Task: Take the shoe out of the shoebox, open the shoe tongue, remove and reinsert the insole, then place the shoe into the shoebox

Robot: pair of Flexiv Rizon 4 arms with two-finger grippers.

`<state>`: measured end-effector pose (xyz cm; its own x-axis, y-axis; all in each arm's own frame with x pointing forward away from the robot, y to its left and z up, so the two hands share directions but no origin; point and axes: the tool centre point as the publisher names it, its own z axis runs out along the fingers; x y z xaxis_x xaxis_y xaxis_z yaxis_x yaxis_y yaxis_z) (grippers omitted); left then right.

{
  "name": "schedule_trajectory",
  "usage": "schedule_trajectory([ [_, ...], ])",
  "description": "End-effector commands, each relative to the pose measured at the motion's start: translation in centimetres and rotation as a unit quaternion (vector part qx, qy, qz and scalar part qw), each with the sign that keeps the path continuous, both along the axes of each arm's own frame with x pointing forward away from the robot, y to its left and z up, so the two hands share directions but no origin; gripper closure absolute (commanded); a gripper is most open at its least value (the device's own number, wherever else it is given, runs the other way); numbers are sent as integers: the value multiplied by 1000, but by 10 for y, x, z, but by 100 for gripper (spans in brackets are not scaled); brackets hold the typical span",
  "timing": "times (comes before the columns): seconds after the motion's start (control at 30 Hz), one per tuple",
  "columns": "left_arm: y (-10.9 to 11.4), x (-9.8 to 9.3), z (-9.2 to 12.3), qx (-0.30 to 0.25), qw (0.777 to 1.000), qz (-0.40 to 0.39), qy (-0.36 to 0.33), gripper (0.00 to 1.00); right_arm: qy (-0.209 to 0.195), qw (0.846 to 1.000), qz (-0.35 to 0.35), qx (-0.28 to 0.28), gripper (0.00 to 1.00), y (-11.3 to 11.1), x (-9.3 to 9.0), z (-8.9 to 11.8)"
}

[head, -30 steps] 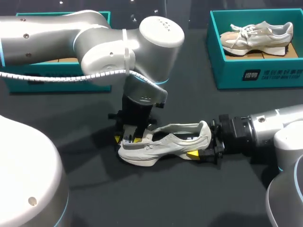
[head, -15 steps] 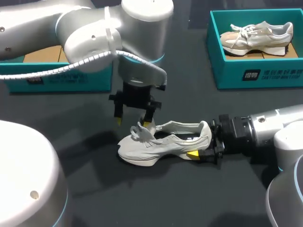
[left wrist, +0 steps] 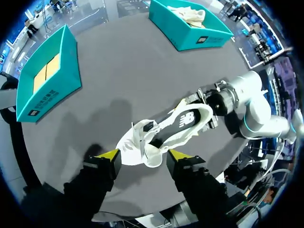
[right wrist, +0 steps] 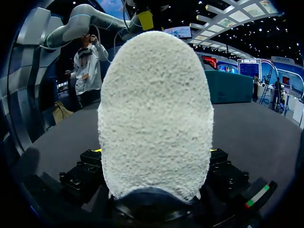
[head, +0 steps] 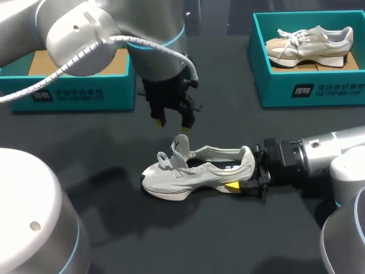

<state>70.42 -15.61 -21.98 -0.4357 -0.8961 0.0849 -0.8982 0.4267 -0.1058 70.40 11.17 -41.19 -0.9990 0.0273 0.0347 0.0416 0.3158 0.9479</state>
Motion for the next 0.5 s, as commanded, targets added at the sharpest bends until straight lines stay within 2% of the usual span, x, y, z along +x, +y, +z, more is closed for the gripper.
schedule_trajectory([
  [0.03,-1,5,14,-34,997,-66,13,69,0,1000,0,-2,100,1,0,1],
  [0.07,-4,5,17,-38,996,-84,15,81,0,1000,0,-2,100,1,0,1],
  [0.1,-6,5,20,-43,993,-113,15,100,0,1000,0,-2,100,1,0,1],
  [0.23,-12,3,28,-67,971,-228,-14,100,0,1000,0,-2,100,1,0,1],
  [0.27,-14,4,30,-82,970,-230,-19,100,0,1000,0,-2,100,1,0,1],
  [0.5,-14,4,30,-82,970,-230,-19,100,0,1000,0,-2,100,1,0,1],
])
